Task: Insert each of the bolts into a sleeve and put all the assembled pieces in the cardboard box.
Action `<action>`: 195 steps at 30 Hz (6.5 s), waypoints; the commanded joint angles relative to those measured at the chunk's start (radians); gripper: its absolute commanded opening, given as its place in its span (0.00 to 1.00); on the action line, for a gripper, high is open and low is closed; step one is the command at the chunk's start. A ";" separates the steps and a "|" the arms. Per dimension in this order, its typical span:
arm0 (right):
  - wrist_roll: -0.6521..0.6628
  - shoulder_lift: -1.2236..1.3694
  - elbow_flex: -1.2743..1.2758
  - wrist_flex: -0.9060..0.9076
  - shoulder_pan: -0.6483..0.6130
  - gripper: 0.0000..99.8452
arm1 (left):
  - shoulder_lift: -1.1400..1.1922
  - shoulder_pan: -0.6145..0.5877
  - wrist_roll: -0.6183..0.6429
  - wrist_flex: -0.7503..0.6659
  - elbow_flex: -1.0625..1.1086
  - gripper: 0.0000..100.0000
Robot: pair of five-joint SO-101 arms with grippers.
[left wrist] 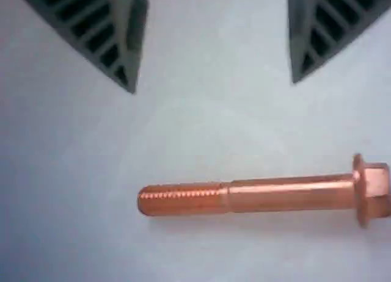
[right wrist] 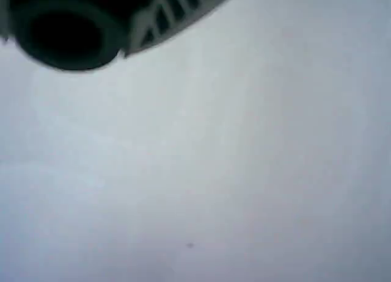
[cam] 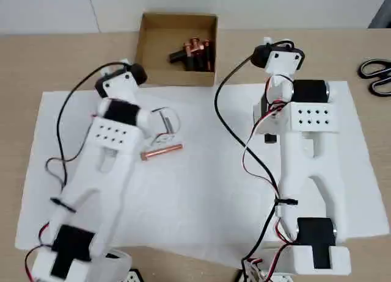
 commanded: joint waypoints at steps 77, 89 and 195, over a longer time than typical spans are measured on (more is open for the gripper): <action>0.005 0.031 -0.009 -0.018 0.007 0.00 | 0.334 -0.021 0.207 -0.071 -0.234 0.01; 0.006 0.030 -0.009 -0.015 0.002 0.00 | 0.347 -0.058 -0.684 0.184 -0.470 0.01; 0.012 -1.136 0.559 -0.124 -0.133 0.00 | -0.235 -0.020 -0.801 0.327 -0.461 0.01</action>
